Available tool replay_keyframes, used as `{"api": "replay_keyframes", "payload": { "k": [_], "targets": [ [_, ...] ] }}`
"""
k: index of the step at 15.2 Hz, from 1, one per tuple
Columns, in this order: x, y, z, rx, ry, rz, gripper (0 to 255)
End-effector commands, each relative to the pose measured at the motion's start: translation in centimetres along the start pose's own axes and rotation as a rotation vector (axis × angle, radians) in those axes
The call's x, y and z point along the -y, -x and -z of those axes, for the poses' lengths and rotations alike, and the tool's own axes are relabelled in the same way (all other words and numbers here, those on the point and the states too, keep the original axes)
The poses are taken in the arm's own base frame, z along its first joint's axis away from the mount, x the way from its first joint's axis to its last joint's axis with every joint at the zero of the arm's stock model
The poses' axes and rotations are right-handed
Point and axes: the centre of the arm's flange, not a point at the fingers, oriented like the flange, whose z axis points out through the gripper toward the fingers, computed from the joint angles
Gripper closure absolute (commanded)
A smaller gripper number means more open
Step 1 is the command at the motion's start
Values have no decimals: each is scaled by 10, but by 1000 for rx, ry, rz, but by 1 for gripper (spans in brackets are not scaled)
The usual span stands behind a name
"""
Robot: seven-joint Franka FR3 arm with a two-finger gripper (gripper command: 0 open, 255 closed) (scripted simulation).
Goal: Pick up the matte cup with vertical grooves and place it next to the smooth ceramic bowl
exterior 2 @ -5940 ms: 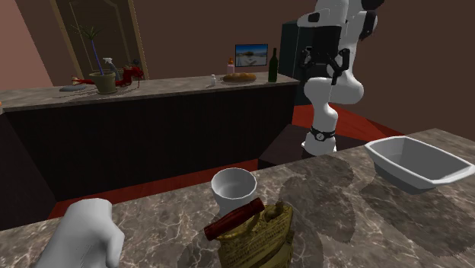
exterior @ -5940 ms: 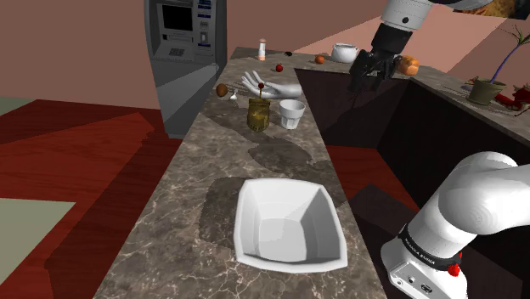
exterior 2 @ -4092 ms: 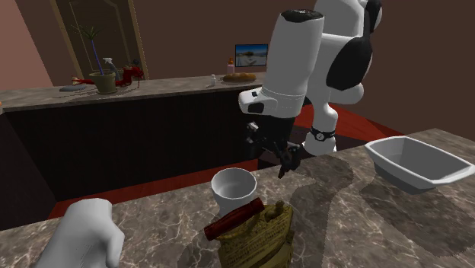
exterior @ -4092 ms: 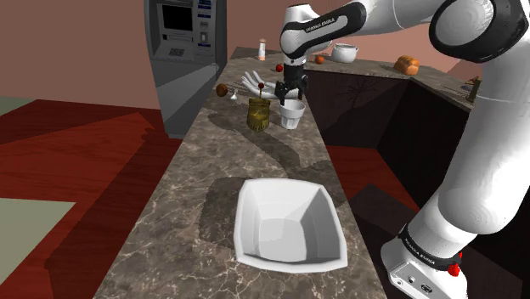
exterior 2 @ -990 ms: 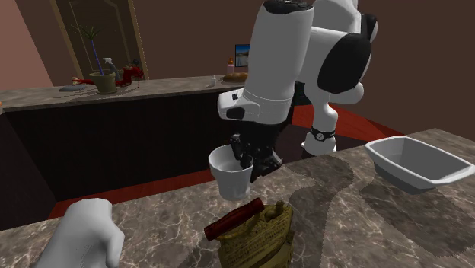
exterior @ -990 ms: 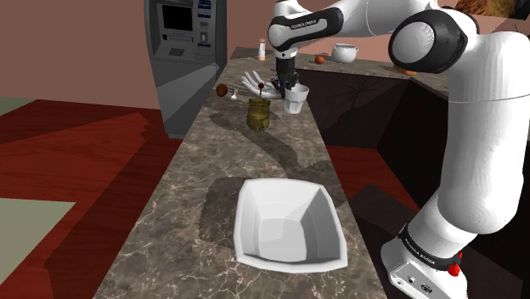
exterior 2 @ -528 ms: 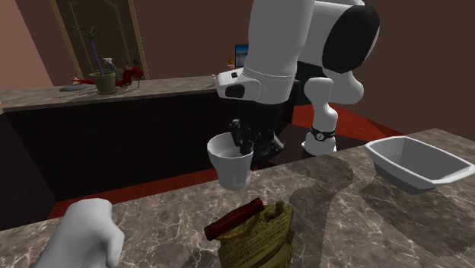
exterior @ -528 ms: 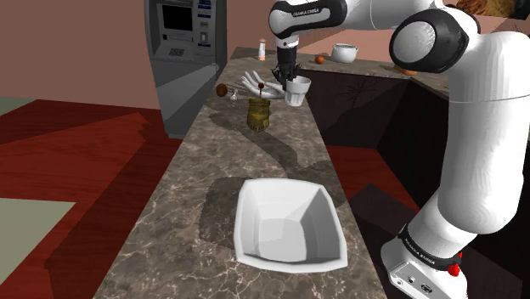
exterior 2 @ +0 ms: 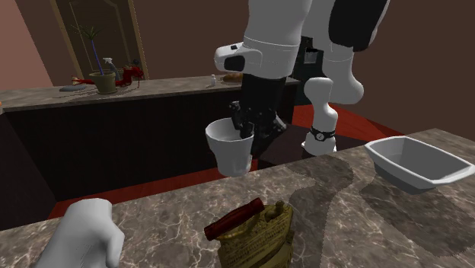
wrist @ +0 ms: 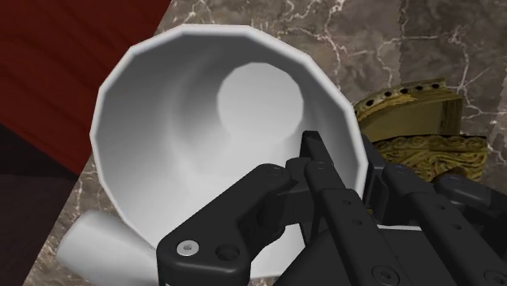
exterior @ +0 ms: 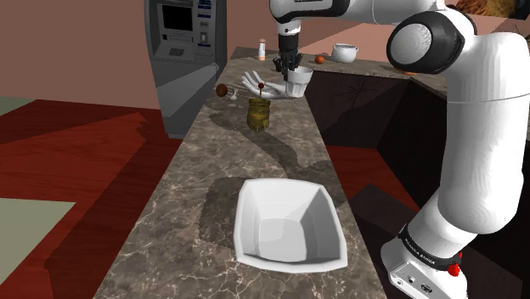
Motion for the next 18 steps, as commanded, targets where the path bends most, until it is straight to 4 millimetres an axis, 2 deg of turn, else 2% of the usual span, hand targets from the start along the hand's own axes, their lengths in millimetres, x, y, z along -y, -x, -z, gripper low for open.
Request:
{"api": "replay_keyframes", "payload": {
  "k": [1,3,18],
  "targets": [
    [-2,2,11,0,0,0,255],
    [-3,2,17,0,0,0,255],
    [159,114,43,0,0,0,255]
  ]
}}
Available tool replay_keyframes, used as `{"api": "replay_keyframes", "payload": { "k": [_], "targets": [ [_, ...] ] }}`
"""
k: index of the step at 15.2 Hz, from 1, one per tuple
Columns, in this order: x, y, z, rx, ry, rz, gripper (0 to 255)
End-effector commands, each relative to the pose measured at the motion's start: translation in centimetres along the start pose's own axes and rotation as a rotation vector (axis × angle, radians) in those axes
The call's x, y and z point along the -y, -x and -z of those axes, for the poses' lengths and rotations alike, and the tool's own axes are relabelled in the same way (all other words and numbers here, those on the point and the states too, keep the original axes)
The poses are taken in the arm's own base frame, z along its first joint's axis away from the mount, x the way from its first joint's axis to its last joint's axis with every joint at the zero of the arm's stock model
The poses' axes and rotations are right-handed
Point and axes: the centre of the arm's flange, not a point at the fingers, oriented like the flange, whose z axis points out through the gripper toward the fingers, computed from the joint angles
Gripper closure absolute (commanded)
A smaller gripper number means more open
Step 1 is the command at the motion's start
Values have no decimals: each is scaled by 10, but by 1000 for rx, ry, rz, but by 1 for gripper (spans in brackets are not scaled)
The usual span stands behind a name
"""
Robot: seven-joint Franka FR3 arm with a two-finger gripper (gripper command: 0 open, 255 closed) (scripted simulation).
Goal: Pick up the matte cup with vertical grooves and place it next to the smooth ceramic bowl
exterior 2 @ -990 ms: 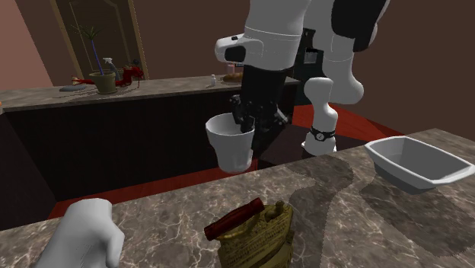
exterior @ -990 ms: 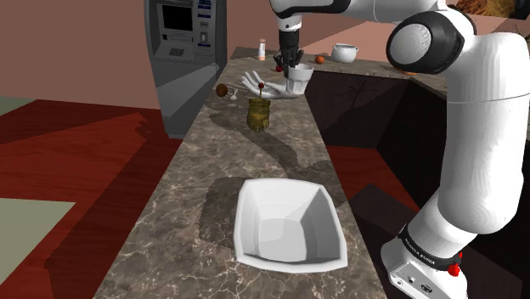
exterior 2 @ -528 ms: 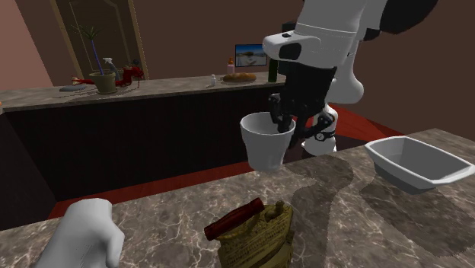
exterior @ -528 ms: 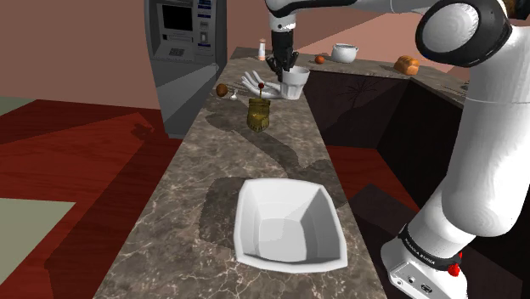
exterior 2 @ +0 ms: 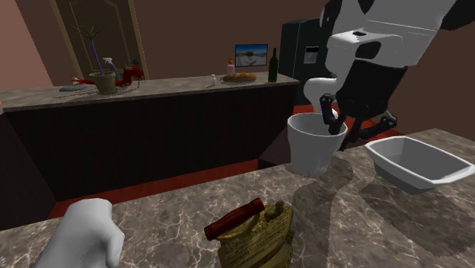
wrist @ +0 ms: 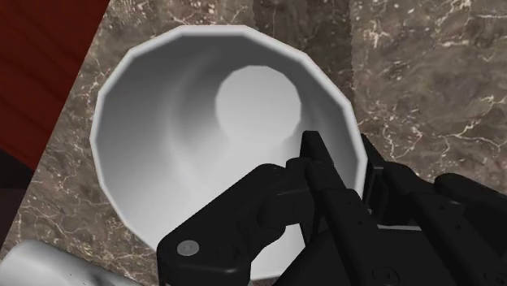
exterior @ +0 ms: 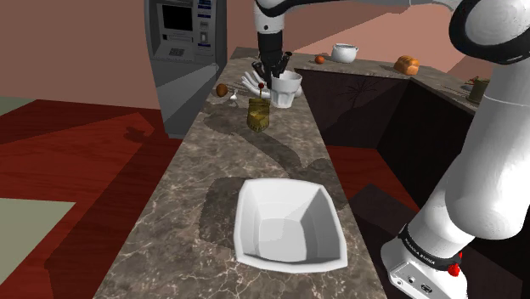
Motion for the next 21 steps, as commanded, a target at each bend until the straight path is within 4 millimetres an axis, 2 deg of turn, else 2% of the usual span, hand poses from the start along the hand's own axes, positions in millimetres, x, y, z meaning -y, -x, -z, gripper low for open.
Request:
{"api": "replay_keyframes", "payload": {
  "k": [1,21],
  "targets": [
    [22,17,2,0,0,-1,255],
    [237,165,36,0,0,-1,255]
  ]
}}
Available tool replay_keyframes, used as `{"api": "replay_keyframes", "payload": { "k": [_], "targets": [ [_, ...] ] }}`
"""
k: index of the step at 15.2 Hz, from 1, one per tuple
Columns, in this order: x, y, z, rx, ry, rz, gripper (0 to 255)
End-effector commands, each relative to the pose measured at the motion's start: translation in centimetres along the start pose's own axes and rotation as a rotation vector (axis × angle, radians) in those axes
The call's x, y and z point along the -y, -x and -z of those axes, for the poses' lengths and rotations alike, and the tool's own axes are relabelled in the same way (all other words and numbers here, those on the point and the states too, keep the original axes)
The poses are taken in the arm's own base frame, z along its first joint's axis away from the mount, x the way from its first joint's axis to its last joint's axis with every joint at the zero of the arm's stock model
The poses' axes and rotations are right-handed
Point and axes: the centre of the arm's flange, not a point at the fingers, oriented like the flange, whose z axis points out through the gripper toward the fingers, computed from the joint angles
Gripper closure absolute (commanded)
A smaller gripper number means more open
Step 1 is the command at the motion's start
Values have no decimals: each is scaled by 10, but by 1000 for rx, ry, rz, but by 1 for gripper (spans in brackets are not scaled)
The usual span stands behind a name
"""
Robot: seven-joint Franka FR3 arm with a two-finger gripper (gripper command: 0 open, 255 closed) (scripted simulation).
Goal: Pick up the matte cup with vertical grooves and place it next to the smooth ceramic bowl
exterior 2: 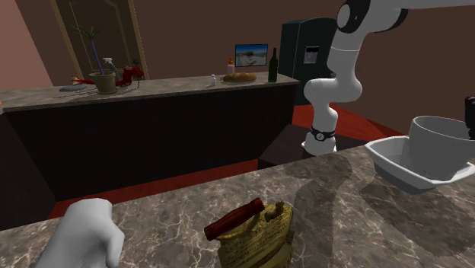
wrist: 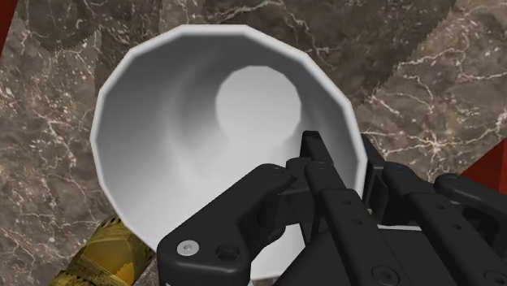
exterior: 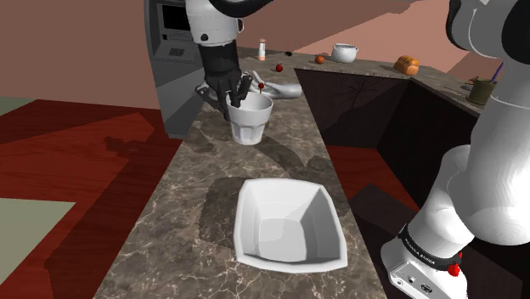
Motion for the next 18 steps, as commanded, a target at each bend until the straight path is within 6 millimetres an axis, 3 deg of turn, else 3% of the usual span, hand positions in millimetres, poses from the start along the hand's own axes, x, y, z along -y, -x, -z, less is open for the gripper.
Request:
{"api": "replay_keyframes", "payload": {
  "k": [1,4,18],
  "targets": [
    [24,17,4,0,0,-1,255],
    [60,42,10,0,0,-1,255],
    [73,40,-63,0,0,-1,255]
  ]
}}
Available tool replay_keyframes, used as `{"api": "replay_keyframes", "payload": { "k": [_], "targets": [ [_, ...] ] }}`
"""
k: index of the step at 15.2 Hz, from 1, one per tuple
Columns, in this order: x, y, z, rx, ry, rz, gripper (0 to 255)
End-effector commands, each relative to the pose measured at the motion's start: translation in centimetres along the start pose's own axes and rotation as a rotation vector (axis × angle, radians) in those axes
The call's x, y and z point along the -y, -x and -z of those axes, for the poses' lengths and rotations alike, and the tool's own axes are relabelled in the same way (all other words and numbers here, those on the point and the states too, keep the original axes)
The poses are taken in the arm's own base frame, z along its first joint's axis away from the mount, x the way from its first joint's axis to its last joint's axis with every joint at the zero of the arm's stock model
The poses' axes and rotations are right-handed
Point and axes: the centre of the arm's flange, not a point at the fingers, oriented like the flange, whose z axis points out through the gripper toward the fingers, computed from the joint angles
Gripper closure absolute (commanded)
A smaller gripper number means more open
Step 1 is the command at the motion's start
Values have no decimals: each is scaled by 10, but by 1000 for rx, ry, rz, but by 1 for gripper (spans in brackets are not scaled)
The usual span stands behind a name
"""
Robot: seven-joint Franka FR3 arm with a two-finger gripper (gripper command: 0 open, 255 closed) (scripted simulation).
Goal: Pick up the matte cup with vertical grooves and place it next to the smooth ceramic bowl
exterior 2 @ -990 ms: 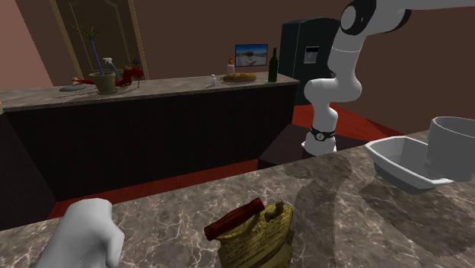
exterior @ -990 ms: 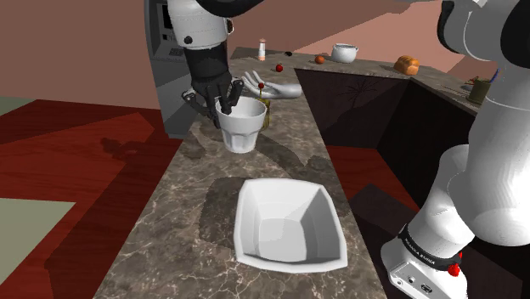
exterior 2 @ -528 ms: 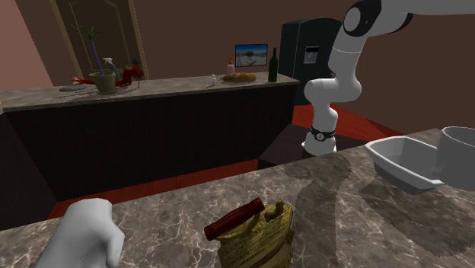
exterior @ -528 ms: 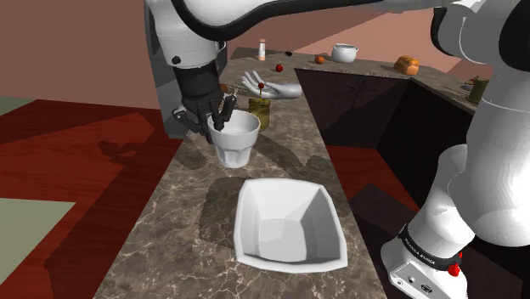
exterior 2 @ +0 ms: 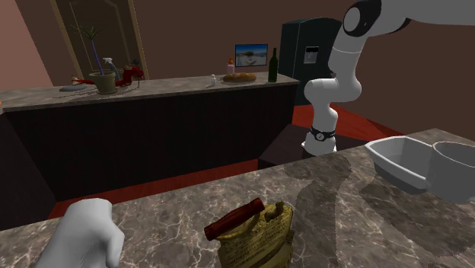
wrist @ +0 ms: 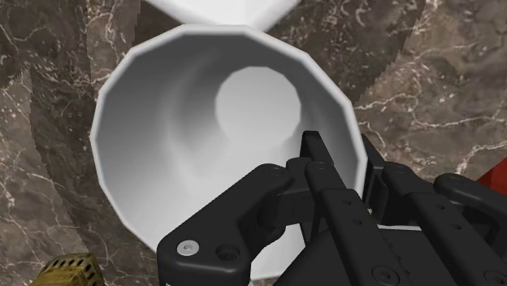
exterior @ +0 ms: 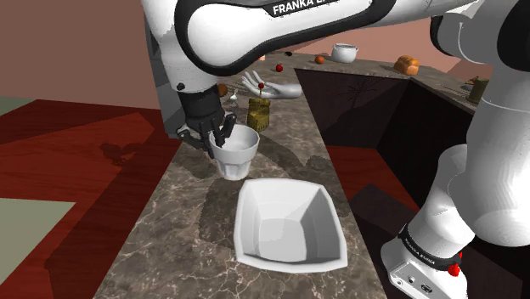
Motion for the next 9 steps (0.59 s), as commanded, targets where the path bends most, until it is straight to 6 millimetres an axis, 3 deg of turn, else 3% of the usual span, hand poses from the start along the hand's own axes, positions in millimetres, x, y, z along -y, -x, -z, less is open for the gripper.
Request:
{"api": "replay_keyframes", "payload": {
  "k": [1,9],
  "targets": [
    [3,-1,-10,-1,-1,0,255],
    [10,-2,-52,-1,-1,0,255]
  ]
}}
